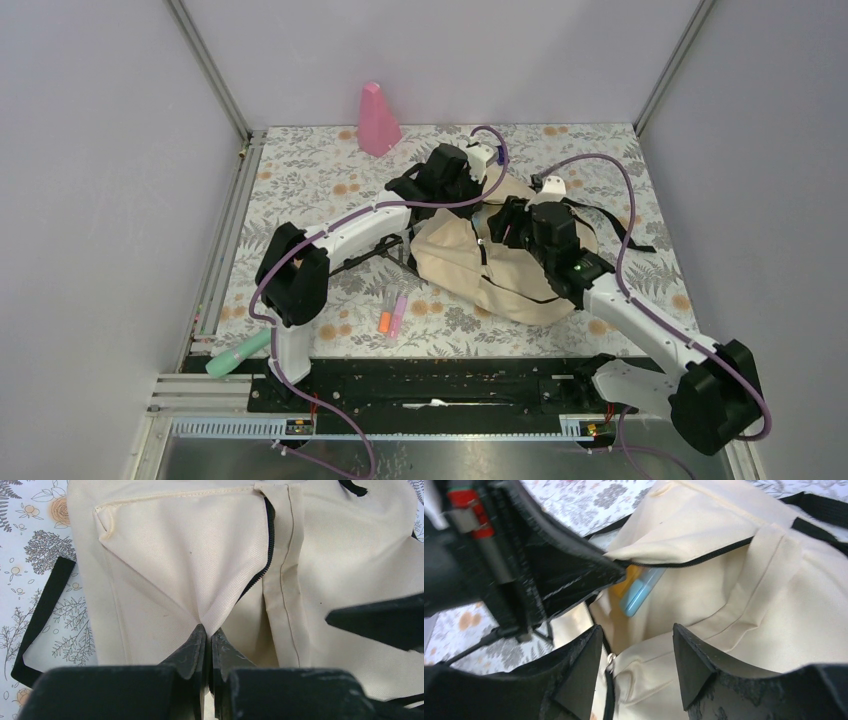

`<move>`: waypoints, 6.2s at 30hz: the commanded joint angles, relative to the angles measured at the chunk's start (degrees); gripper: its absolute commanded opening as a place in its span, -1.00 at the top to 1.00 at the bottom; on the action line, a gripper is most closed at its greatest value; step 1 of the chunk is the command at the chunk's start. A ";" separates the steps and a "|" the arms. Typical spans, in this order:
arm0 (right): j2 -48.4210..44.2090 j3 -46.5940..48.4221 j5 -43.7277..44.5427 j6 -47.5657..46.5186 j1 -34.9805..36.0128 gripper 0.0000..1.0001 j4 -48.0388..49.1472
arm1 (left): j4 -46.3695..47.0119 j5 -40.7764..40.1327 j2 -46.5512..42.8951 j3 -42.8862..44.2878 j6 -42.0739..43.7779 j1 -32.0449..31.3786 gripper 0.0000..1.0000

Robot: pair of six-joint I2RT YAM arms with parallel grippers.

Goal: Pack the student bag
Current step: Place the stationery in the student bag, then pick up the stationery from the center of the board, then place the stationery in the student bag.

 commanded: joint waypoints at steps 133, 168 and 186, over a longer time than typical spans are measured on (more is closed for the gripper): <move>33.21 15.07 24.64 10.15 46.34 1.00 -22.10 | 3.69 -1.22 -4.94 0.73 1.00 0.29 1.00; -5.49 11.37 -15.19 -4.32 -1.61 1.00 -36.79 | 3.95 -1.97 -4.94 0.07 1.78 0.32 1.00; 13.46 20.00 -15.47 1.36 -10.39 1.00 -24.87 | 4.30 -1.42 -5.31 -0.16 2.15 0.20 1.00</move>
